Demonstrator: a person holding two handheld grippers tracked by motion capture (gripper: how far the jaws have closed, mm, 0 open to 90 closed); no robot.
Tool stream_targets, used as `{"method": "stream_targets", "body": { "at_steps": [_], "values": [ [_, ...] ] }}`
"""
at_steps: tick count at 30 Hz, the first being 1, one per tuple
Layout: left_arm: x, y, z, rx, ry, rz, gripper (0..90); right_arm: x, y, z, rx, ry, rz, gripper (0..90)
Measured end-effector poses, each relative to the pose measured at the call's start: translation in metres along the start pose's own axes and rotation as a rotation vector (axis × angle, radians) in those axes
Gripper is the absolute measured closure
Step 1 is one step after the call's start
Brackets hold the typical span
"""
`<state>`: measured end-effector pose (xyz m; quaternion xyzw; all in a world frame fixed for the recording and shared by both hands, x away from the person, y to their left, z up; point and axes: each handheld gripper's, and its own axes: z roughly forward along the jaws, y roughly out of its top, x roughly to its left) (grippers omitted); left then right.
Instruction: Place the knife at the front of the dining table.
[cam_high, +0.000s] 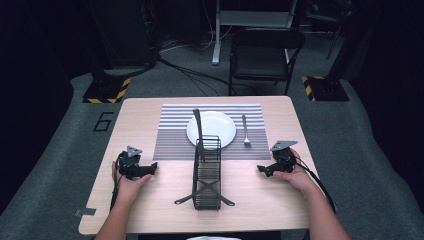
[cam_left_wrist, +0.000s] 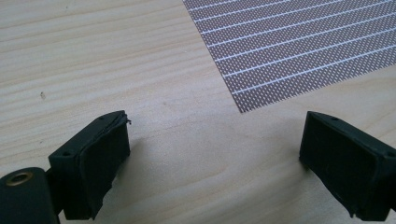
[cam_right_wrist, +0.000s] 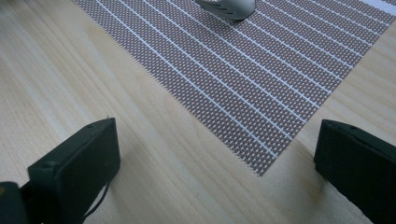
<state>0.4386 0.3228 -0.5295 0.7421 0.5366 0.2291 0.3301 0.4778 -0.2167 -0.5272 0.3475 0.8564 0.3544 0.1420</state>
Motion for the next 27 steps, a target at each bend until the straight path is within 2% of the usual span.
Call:
{"method": "stream_targets", "body": {
  "at_steps": [23, 27],
  "values": [
    [0.0006, 0.0003, 0.0001, -0.001, -0.001, 0.002, 8.8, -0.0008, 0.0005, 0.0008, -0.005, 0.0, -0.008, 0.0],
    [0.0007, -0.0001, -0.0008, -0.011, -0.001, -0.002, 11.1, -0.0006, 0.0005, 0.0008, -0.005, 0.0, -0.005, 0.0]
  ]
}}
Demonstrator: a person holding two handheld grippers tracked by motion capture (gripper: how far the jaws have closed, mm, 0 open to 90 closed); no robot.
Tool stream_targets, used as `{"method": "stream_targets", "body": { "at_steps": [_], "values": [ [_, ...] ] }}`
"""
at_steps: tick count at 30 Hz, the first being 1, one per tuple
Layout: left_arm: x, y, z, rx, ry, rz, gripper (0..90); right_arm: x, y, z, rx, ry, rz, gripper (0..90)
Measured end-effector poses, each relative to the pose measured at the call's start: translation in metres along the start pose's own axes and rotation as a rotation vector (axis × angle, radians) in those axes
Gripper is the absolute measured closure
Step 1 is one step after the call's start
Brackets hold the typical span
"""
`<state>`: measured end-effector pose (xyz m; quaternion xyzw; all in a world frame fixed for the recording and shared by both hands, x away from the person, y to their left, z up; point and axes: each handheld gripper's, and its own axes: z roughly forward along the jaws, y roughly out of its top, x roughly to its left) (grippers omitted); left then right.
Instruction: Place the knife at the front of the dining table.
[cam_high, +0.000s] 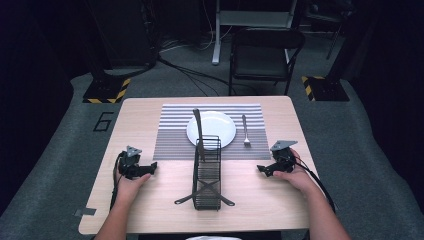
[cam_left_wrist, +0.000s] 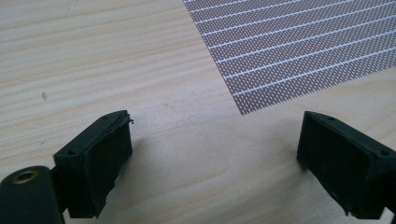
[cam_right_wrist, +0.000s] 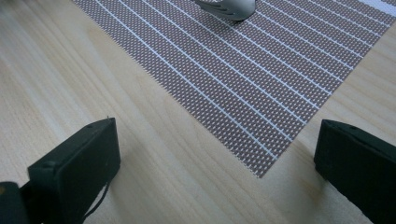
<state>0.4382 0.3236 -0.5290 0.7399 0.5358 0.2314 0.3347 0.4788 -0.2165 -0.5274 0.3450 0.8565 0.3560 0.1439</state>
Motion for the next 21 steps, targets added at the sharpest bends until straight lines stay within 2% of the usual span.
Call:
{"method": "stream_targets", "body": {
  "at_steps": [1, 2, 4, 5, 6, 7, 9, 13, 15, 17, 21],
  "values": [
    [0.0, 0.0, 0.0, -0.009, 0.002, -0.003, 14.7, 0.0, 0.0, 0.0, 0.0, 0.0, 0.0, 0.0],
    [-0.001, 0.001, -0.001, 0.006, -0.011, -0.007, 14.7, 0.0, 0.0, 0.0, 0.0, 0.0, 0.0, 0.0],
    [-0.003, 0.002, -0.002, 0.002, -0.03, -0.015, 16.3, 0.0, 0.0, 0.0, 0.0, 0.0, -0.002, 0.0],
    [-0.005, 0.002, -0.003, 0.003, -0.039, -0.018, 22.7, 0.0, 0.0, 0.0, 0.0, 0.0, 0.001, 0.0],
    [-0.006, 0.003, -0.003, 0.006, -0.044, -0.02, 22.7, 0.0, 0.0, 0.0, 0.0, 0.0, 0.001, 0.0],
    [-0.007, 0.004, -0.005, 0.009, -0.059, -0.027, 29.4, 0.0, 0.0, 0.0, 0.0, 0.0, -0.002, 0.0],
    [-0.01, 0.006, -0.005, 0.02, -0.078, -0.026, 30.7, 0.0, 0.0, 0.0, 0.0, 0.0, 0.001, 0.0],
    [-0.015, 0.009, -0.008, 0.036, -0.083, -0.018, 32.9, 0.0, 0.0, 0.0, 0.0, 0.0, 0.002, 0.0],
    [-0.018, 0.01, -0.011, 0.015, -0.08, -0.02, 34.3, 0.0, 0.0, 0.0, 0.0, 0.0, 0.0, 0.0],
    [-0.019, 0.013, -0.014, 0.022, -0.085, -0.022, 34.6, 0.0, 0.0, 0.0, 0.0, 0.0, -0.001, 0.0],
    [-0.023, 0.018, -0.022, -0.002, -0.088, -0.02, 35.0, 0.0, 0.0, 0.0, 0.0, 0.0, -0.003, 0.0]
  ]
}}
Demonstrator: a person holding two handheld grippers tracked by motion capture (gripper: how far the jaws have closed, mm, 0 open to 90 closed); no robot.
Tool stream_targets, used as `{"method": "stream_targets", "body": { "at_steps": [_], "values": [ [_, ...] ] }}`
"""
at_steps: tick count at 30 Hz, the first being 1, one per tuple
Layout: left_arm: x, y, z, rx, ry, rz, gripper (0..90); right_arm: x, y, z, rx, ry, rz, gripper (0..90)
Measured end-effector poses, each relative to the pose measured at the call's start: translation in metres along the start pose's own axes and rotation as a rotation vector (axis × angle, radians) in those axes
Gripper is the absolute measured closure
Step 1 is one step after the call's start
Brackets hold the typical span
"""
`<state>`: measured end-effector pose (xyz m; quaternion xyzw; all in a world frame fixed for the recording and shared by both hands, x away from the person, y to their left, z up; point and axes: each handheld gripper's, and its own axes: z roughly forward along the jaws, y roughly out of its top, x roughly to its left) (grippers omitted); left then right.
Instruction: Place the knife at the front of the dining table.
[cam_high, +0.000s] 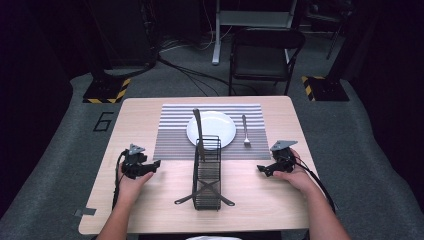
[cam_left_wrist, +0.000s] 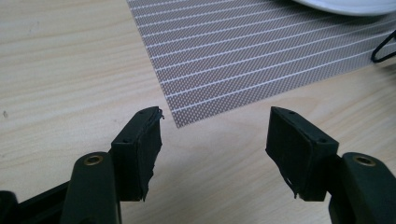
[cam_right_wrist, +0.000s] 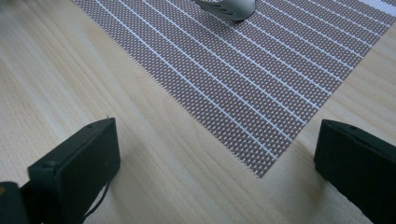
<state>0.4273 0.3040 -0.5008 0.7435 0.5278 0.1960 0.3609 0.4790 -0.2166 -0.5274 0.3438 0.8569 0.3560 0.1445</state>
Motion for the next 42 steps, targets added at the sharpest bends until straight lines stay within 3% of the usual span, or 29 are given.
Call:
{"method": "stream_targets", "body": {
  "at_steps": [6, 25, 33, 42],
  "values": [
    [-0.008, 0.012, -0.012, -0.029, -0.016, 0.004, 35.5, 0.001, 0.0, 0.0, 0.002, -0.001, 0.009, 0.0],
    [-0.024, 0.037, -0.025, -0.045, -0.053, 0.016, 40.5, 0.001, 0.0, -0.001, 0.005, -0.003, 0.011, 0.0],
    [-0.034, 0.051, -0.031, -0.061, -0.084, 0.036, 45.2, 0.001, 0.0, -0.001, 0.005, -0.003, 0.012, 0.0],
    [-0.051, 0.068, -0.037, -0.061, -0.125, 0.102, 49.4, 0.001, 0.0, -0.001, 0.005, -0.003, 0.011, 0.0]
  ]
}}
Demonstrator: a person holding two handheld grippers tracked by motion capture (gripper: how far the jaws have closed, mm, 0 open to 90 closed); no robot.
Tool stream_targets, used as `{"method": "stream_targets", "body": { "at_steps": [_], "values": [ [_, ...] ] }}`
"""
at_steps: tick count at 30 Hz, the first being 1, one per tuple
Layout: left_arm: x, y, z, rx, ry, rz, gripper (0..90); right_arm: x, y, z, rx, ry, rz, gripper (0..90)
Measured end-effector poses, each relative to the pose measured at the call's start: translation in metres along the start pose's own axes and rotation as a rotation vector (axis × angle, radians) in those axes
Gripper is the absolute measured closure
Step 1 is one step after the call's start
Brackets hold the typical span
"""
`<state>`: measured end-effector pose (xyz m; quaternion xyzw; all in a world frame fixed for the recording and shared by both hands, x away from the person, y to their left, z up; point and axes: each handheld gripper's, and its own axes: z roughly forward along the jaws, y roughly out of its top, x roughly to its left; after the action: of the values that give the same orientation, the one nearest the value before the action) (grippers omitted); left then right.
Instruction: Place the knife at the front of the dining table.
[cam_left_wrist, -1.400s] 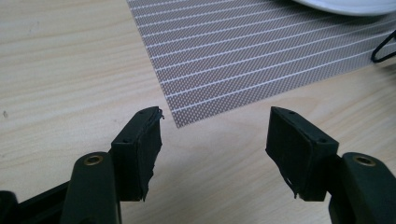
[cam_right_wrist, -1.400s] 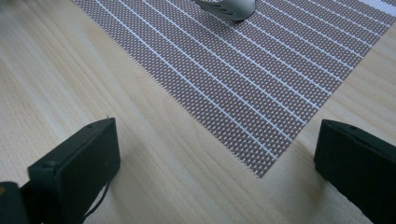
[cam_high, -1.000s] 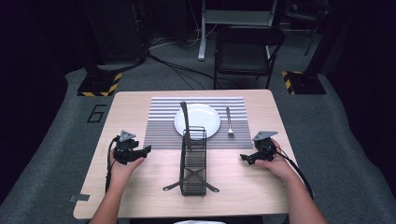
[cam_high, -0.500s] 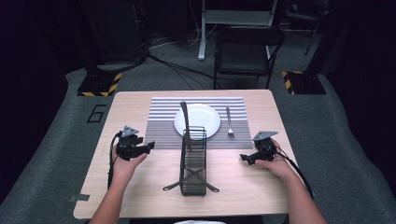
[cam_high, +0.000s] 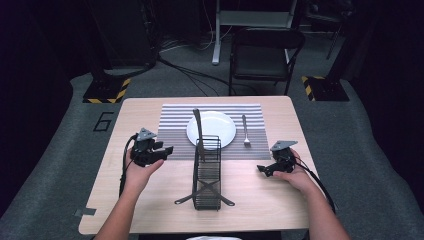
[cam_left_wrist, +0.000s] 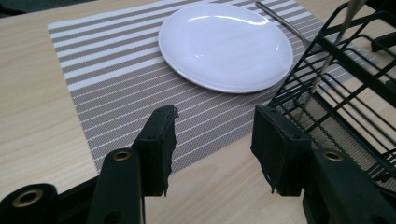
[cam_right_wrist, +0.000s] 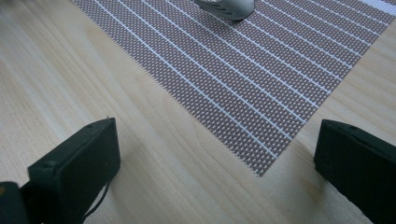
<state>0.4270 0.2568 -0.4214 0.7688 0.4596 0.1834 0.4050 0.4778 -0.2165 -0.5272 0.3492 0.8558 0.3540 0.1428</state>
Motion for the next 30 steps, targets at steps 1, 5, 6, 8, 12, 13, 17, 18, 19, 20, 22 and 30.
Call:
{"method": "stream_targets", "body": {
  "at_steps": [1, 5, 6, 8, 12, 13, 17, 18, 19, 20, 22, 30],
  "values": [
    [-0.002, 0.002, 0.0, 0.0, -0.004, 0.005, 49.4, 0.0, 0.0, 0.0, 0.0, 0.0, 0.0, 0.0],
    [-0.007, 0.009, -0.001, -0.001, -0.017, 0.029, 50.3, 0.0, 0.0, 0.0, -0.001, 0.0, 0.002, 0.0],
    [-0.01, 0.014, -0.001, -0.007, -0.027, 0.034, 50.4, 0.0, 0.0, 0.0, 0.001, 0.0, -0.004, 0.0],
    [-0.011, 0.015, -0.001, -0.009, -0.034, 0.034, 50.4, 0.0, 0.0, 0.0, -0.001, -0.001, 0.004, 0.0],
    [-0.016, 0.022, 0.001, -0.015, -0.05, 0.046, 52.1, 0.0, 0.0, 0.0, -0.001, 0.0, 0.0, 0.0],
    [-0.016, 0.022, 0.001, -0.015, -0.05, 0.046, 52.6, 0.0, 0.0, 0.0, -0.001, 0.0, 0.0, 0.0],
    [-0.02, 0.027, 0.003, -0.021, -0.057, 0.052, 53.0, 0.0, 0.0, 0.0, 0.0, 0.0, 0.001, 0.0],
    [-0.021, 0.029, 0.004, -0.02, -0.062, 0.053, 52.9, 0.0, 0.0, 0.0, -0.001, 0.0, 0.001, 0.0],
    [-0.022, 0.031, 0.005, -0.023, -0.06, 0.056, 53.0, 0.0, 0.0, 0.0, -0.001, 0.0, 0.002, 0.0],
    [-0.023, 0.032, 0.005, -0.023, -0.061, 0.058, 53.0, 0.0, 0.0, 0.0, 0.0, 0.0, 0.001, 0.0],
    [-0.025, 0.035, 0.006, -0.025, -0.066, 0.056, 53.0, 0.0, 0.0, 0.0, 0.0, 0.0, 0.001, 0.0],
    [-0.032, 0.049, 0.008, -0.036, -0.088, 0.076, 53.0, 0.0, 0.0, 0.0, 0.0, 0.0, 0.002, 0.0]
  ]
}}
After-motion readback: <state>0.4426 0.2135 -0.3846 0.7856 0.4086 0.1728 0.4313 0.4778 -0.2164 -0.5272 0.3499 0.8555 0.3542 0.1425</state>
